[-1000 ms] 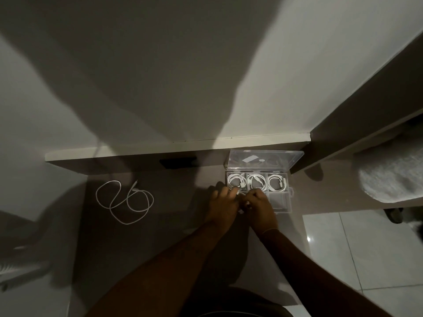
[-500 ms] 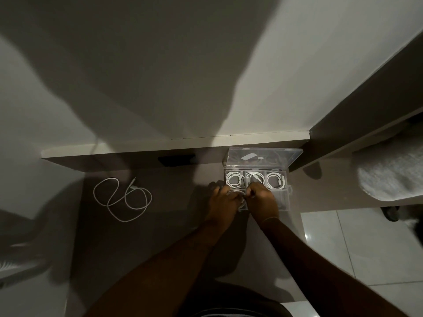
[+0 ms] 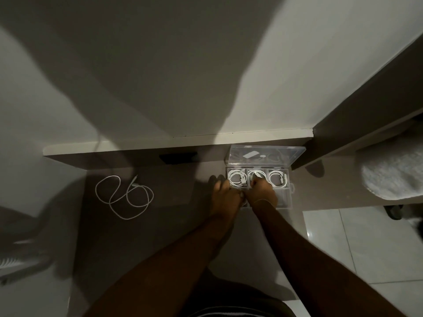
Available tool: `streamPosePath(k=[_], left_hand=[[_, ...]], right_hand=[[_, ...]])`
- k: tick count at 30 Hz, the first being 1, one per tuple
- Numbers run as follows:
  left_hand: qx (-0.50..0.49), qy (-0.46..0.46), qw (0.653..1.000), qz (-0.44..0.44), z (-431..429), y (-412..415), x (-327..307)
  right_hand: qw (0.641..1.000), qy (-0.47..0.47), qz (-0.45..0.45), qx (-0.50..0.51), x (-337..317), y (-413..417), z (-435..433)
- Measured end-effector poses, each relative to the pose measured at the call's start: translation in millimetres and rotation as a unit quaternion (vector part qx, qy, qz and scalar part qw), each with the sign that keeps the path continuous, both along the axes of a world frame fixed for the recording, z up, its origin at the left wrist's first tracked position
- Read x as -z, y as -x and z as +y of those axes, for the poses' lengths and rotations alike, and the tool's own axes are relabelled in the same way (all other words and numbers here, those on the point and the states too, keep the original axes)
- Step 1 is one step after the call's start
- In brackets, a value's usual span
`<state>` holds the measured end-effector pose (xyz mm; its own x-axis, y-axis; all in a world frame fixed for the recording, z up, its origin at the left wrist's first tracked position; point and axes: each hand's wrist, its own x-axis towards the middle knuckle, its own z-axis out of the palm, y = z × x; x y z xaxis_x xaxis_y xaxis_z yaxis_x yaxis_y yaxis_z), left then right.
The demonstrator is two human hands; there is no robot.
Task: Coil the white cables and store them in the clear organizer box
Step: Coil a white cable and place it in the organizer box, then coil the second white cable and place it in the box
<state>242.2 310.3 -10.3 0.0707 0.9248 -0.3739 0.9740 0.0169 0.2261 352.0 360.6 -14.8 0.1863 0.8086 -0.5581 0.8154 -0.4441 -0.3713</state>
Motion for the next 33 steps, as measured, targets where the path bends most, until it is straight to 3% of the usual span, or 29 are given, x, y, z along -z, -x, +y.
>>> streamPosePath(k=[3,10,13,15,19,22,26,29,33], left_hand=[[0.005,0.012,1.000,0.013,4,-2,0],[0.023,-0.071,0.997,-0.006,-12,14,-9],[0.023,-0.167,0.980,-0.108,-27,29,-8],[-0.008,-0.174,0.971,-0.162,-38,37,-8],[-0.087,-0.189,0.963,-0.169,-53,66,-8],[-0.201,-0.134,0.966,-0.093,-83,110,-9],[-0.343,-0.091,0.935,0.007,-135,171,-5],[-0.344,-0.031,0.938,0.010,-161,201,-4],[-0.302,-0.026,0.951,0.056,-175,222,-14]], right_hand=[[1.000,0.007,-0.001,0.008,-5,2,1],[0.999,-0.002,0.045,0.003,-7,-12,-11],[0.999,-0.017,0.041,-0.009,-8,-14,-16],[0.999,-0.024,0.041,-0.015,-9,-14,-18],[0.996,-0.064,0.065,0.008,-12,-19,-25],[0.993,-0.097,0.071,0.009,-15,-21,-34],[0.986,-0.158,0.043,-0.010,-20,-14,-49],[0.981,-0.180,0.030,-0.065,-25,7,-66],[0.959,-0.196,0.045,-0.198,-30,47,-95]])
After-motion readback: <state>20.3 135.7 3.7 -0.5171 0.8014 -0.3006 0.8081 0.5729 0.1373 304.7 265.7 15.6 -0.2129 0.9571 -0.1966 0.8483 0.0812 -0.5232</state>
